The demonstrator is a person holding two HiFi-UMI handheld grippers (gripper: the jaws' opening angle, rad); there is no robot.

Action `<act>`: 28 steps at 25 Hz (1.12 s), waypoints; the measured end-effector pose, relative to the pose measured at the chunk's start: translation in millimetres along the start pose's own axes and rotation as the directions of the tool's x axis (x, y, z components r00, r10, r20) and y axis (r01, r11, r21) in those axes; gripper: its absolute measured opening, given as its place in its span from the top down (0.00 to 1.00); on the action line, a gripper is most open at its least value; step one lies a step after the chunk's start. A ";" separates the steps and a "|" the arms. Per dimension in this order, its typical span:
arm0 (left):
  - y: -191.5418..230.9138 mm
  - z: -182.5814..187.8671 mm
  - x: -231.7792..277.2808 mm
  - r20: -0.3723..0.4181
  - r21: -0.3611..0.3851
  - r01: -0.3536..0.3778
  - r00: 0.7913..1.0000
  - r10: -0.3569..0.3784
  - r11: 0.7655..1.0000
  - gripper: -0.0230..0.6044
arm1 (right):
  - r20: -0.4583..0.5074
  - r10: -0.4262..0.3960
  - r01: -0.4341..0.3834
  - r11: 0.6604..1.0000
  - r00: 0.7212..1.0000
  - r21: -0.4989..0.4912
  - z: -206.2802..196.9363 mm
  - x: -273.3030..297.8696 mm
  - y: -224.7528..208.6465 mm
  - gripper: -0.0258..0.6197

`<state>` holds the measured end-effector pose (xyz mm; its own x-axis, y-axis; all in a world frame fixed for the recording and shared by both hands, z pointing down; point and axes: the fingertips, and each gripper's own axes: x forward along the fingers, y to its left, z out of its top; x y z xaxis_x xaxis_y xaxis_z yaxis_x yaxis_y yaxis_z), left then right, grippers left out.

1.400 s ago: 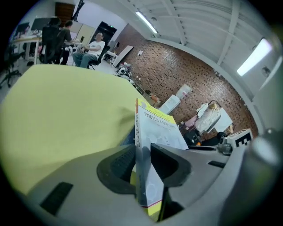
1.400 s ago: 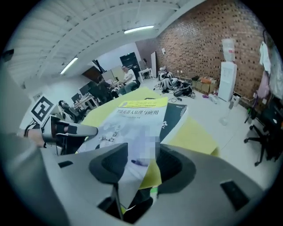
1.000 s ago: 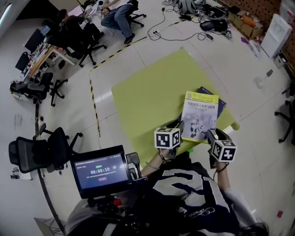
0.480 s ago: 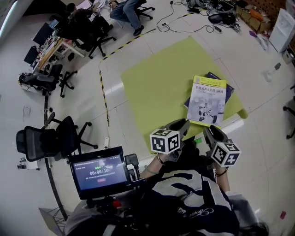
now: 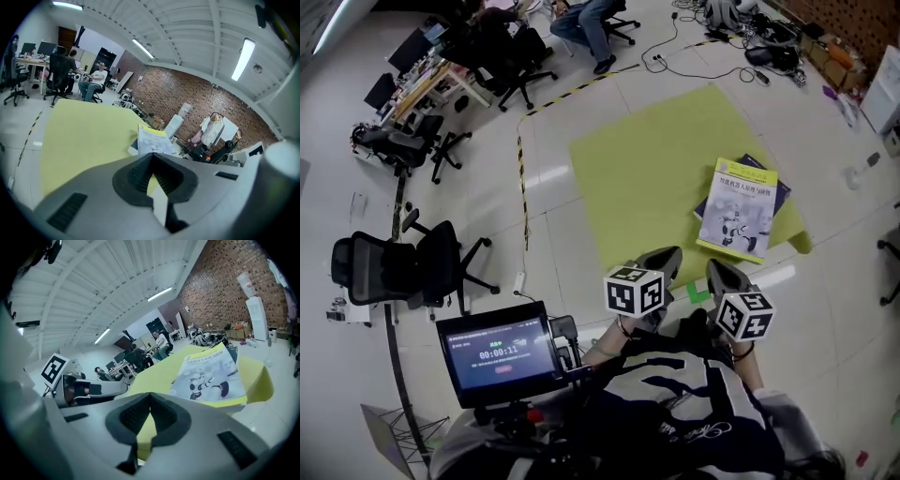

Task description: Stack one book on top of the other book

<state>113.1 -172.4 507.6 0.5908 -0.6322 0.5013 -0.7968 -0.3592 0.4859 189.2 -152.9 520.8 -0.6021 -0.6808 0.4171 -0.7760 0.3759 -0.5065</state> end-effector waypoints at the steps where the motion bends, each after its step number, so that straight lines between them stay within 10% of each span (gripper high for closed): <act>1: 1.8 2.3 -6.8 0.008 -0.002 0.007 1.000 -0.007 1.000 0.96 | 0.004 -0.002 0.002 1.000 1.000 -0.004 0.5 1.5 6.6 0.96; 16: 74.4 -38.4 -170.4 -0.014 0.081 0.135 0.991 -0.134 0.988 0.96 | 0.062 -0.089 0.081 0.989 0.994 0.122 -90.2 22.8 166.9 0.96; 28: 57.9 -99.5 -231.3 -0.128 0.123 0.324 0.942 -0.309 0.938 0.96 | 0.123 -0.207 0.178 0.961 0.971 0.210 -154.4 -20.1 238.5 0.97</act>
<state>-57.0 21.3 491.0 0.8191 -0.3968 0.4143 -0.5716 -0.6260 0.5305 -12.8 47.5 508.2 -0.4009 -0.8159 0.4166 -0.8139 0.1084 -0.5709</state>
